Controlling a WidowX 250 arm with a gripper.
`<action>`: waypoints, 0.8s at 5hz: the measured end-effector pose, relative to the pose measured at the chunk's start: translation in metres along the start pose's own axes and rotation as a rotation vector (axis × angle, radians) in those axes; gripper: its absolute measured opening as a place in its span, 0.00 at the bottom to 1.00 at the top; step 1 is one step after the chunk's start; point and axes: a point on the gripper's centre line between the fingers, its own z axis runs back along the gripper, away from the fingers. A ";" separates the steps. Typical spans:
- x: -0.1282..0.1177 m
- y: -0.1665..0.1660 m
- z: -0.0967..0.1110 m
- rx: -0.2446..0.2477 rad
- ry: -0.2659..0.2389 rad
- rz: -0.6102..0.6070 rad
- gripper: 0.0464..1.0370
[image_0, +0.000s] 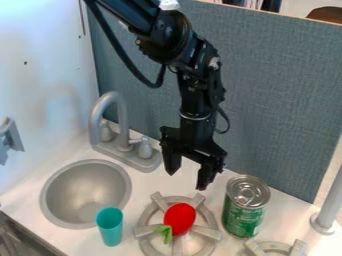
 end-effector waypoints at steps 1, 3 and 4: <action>-0.005 0.001 -0.012 0.002 0.038 0.001 0.96; -0.004 0.001 -0.040 0.006 0.060 0.006 0.96; -0.003 -0.002 -0.054 0.036 0.100 -0.004 0.96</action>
